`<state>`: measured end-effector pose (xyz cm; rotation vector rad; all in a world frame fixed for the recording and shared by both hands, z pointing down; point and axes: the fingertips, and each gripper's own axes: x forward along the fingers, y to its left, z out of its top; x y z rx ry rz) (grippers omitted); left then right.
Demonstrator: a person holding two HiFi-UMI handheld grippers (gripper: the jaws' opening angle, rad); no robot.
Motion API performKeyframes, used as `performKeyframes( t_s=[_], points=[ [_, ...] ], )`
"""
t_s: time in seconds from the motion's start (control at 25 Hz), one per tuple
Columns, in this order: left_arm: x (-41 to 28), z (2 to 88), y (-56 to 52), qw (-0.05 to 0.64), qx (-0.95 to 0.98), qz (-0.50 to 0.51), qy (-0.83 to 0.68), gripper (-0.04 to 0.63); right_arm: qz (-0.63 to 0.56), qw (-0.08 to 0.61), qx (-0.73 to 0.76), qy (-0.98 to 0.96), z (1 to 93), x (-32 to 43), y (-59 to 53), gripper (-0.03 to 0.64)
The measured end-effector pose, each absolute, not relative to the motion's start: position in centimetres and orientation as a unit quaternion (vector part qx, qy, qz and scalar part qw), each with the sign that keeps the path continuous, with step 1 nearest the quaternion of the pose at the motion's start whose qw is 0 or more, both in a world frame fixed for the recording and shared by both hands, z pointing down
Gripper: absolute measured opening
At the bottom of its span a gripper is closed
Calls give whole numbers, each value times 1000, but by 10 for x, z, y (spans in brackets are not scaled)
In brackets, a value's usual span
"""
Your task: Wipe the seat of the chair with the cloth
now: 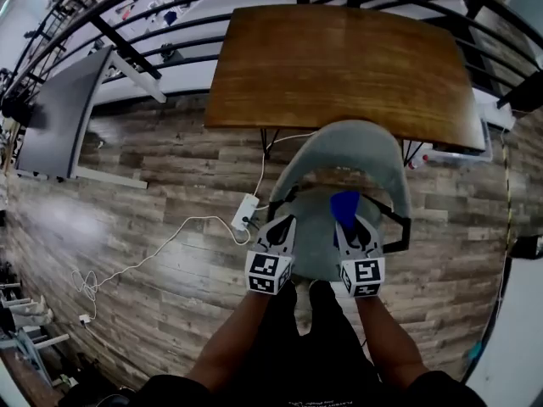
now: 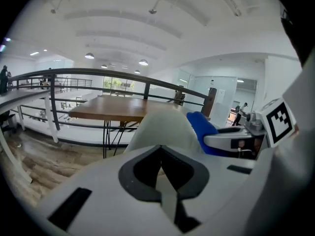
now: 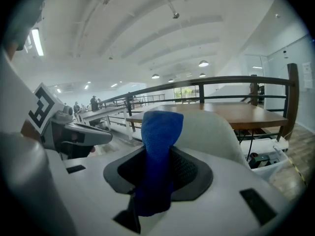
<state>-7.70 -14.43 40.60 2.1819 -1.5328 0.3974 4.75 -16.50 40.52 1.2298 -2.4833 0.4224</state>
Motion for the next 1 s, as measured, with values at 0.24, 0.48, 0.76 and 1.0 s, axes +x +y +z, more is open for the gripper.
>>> performKeyframes(
  t_s=[0.24, 0.48, 0.76, 1.0],
  points=[
    [-75, 464, -161, 241, 786, 131, -554, 2, 184, 174, 458, -852, 470, 47, -181, 132],
    [-72, 532, -148, 269, 777, 143, -551, 2, 206, 194, 442, -851, 537, 26, -183, 132],
    [-75, 596, -141, 291, 770, 144, -549, 2, 209, 221, 406, -862, 593, 3, -187, 131],
    [-72, 637, -125, 307, 764, 141, -549, 2, 238, 246, 380, -859, 648, -19, -184, 132]
  ],
)
